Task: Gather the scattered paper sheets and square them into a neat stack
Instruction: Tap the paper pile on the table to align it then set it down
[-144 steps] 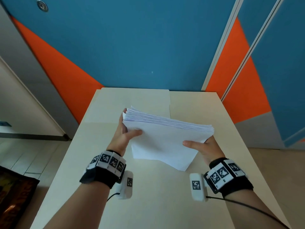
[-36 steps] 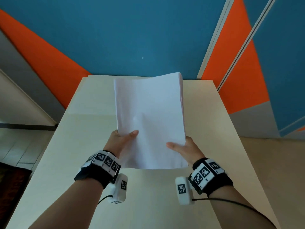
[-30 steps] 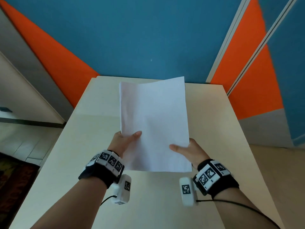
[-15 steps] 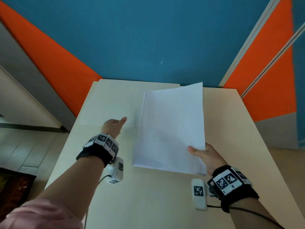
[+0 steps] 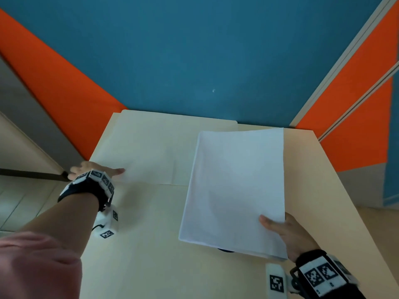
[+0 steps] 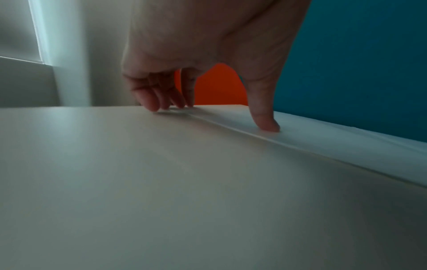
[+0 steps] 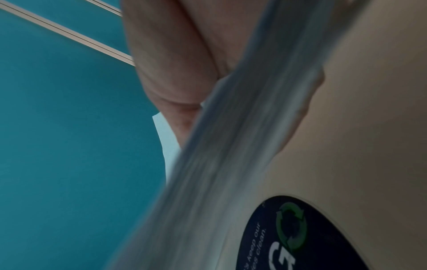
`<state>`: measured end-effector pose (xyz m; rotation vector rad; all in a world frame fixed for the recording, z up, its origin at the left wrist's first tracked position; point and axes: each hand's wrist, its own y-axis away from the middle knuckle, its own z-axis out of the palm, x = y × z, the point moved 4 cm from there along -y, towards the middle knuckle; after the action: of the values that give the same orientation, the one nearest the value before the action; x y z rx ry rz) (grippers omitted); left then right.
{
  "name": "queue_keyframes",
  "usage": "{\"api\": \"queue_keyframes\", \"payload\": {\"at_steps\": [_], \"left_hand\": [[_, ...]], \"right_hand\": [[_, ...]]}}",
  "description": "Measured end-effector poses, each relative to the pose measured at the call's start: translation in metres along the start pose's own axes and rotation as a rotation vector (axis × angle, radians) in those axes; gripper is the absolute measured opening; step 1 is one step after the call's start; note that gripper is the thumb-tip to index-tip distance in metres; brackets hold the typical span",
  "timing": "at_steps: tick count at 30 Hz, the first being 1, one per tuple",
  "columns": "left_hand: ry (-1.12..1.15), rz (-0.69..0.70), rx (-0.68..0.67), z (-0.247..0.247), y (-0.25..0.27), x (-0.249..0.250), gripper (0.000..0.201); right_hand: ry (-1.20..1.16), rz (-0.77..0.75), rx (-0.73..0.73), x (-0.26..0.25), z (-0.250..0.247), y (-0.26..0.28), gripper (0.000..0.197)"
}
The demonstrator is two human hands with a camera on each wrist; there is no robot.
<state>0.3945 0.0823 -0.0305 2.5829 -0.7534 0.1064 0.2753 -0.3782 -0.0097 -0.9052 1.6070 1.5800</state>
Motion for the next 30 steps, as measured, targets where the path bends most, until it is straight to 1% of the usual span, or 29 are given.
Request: {"api": "queue_keyframes", "payload": {"at_steps": [2, 3, 6, 8, 10, 12, 13, 15, 18, 19, 20, 22, 23, 24, 25, 26, 27, 28, 29, 30], "left_hand": [[0.027, -0.02, -0.055, 0.001, -0.009, -0.002, 0.116], [0.045, -0.008, -0.09, 0.002, -0.012, -0.001, 0.111], [0.104, 0.088, -0.174, 0.002, -0.004, 0.002, 0.073], [0.13, 0.13, -0.168, 0.0, 0.004, 0.004, 0.058], [0.167, 0.156, -0.176, 0.004, 0.006, 0.001, 0.047], [0.278, 0.209, -0.179, 0.008, 0.016, -0.002, 0.024], [0.305, 0.219, -0.18, 0.011, 0.023, -0.006, 0.017], [0.353, 0.21, -0.168, 0.015, 0.04, -0.024, 0.015], [0.481, 0.2, -0.243, 0.022, 0.067, -0.059, 0.024], [0.483, 0.185, -0.245, 0.023, 0.078, -0.073, 0.026], [0.46, 0.169, -0.241, 0.024, 0.09, -0.088, 0.024], [0.464, 0.152, -0.232, 0.028, 0.116, -0.118, 0.011], [0.481, 0.139, -0.229, 0.029, 0.129, -0.131, 0.007], [0.499, 0.116, -0.228, 0.032, 0.139, -0.148, 0.006], [0.524, 0.096, -0.233, 0.036, 0.149, -0.165, 0.006], [0.54, 0.073, -0.242, 0.041, 0.158, -0.183, 0.006], [0.564, 0.057, -0.239, 0.045, 0.163, -0.198, 0.008], [0.575, 0.045, -0.242, 0.051, 0.169, -0.215, 0.012], [0.585, 0.039, -0.249, 0.055, 0.175, -0.23, 0.016], [0.598, 0.025, -0.252, 0.057, 0.181, -0.243, 0.015]], "right_hand": [[0.007, -0.002, 0.006, 0.002, -0.001, -0.001, 0.118], [0.012, -0.009, 0.008, 0.003, -0.001, -0.001, 0.119], [0.013, -0.012, -0.003, 0.008, 0.001, 0.003, 0.113], [0.018, -0.007, -0.002, 0.01, 0.001, 0.005, 0.108], [0.021, -0.007, -0.002, 0.012, 0.0, 0.009, 0.106], [0.025, -0.008, 0.001, 0.012, -0.002, 0.017, 0.104], [0.018, -0.008, -0.005, 0.013, -0.003, 0.022, 0.103], [0.013, 0.007, -0.007, 0.015, -0.007, 0.033, 0.101], [0.032, -0.002, -0.011, 0.02, -0.017, 0.053, 0.102], [0.047, 0.004, -0.017, 0.021, -0.02, 0.062, 0.099], [0.056, 0.012, -0.025, 0.023, -0.022, 0.07, 0.092], [0.018, 0.037, -0.033, 0.027, -0.029, 0.087, 0.06], [0.014, 0.055, -0.024, 0.029, -0.032, 0.095, 0.048], [0.026, 0.067, -0.032, 0.034, -0.036, 0.103, 0.048], [0.041, 0.075, -0.048, 0.039, -0.039, 0.11, 0.06], [0.066, 0.084, -0.049, 0.046, -0.044, 0.116, 0.076], [0.077, 0.088, -0.041, 0.051, -0.048, 0.12, 0.084], [0.07, 0.095, -0.042, 0.056, -0.051, 0.127, 0.079], [0.059, 0.095, -0.049, 0.057, -0.054, 0.134, 0.066], [0.039, 0.094, -0.057, 0.059, -0.057, 0.141, 0.059]]}}
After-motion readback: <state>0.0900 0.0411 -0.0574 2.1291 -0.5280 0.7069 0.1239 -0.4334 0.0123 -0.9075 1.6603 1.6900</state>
